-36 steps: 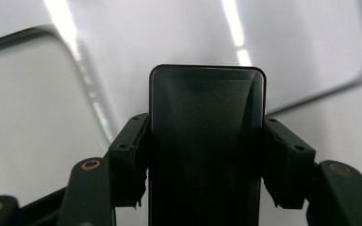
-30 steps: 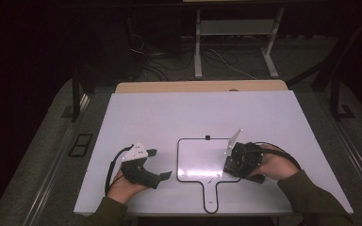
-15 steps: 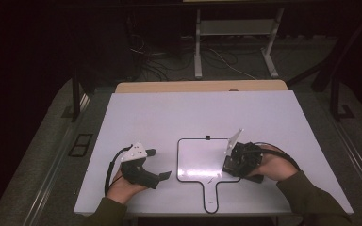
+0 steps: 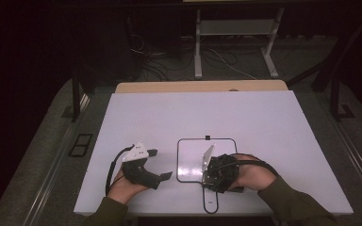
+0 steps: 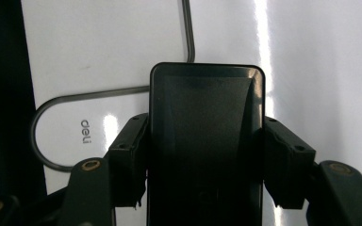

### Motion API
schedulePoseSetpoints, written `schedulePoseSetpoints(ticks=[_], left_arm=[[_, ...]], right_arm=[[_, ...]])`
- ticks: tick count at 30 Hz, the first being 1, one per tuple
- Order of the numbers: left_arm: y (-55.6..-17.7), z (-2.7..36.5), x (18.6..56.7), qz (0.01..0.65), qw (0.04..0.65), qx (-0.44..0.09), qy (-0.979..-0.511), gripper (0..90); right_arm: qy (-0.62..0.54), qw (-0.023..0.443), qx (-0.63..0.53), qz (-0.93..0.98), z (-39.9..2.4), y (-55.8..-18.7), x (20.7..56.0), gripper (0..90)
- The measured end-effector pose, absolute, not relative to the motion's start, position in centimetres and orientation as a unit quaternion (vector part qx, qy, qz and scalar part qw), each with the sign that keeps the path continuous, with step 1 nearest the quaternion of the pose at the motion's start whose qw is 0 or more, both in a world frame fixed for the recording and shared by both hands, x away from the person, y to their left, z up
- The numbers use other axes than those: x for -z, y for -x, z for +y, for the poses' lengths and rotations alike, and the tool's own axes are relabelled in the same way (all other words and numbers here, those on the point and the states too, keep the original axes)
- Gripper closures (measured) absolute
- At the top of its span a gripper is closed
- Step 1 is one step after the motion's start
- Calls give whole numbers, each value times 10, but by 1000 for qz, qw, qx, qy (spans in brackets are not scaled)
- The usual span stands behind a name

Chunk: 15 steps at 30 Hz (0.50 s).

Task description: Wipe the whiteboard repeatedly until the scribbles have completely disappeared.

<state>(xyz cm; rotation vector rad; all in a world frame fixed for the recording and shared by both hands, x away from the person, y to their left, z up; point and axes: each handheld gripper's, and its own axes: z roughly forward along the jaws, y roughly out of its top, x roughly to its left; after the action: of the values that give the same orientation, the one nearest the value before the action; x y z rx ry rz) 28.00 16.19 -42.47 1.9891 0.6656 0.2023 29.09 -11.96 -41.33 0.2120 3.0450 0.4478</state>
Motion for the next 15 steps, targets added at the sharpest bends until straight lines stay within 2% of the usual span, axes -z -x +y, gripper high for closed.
schedulePoseSetpoints(ticks=[2, 8, 13, 15], left_arm=[[-280, 163, 424, 276, 495, -84, -820, 0], [-280, 163, 425, 277, 496, -84, -819, 0], [-280, 163, 424, 276, 494, -84, -820, 0], [-280, 163, 424, 277, 496, -85, -819, 0]], right_arm=[[-76, 25, -142, 987, -118, -296, 413, 390], [-120, 62, -133, 982, -127, -317, 414, 390], [-72, 30, -150, 986, -115, -292, 414, 390], [-80, 26, -149, 985, -117, -297, 414, 390]])
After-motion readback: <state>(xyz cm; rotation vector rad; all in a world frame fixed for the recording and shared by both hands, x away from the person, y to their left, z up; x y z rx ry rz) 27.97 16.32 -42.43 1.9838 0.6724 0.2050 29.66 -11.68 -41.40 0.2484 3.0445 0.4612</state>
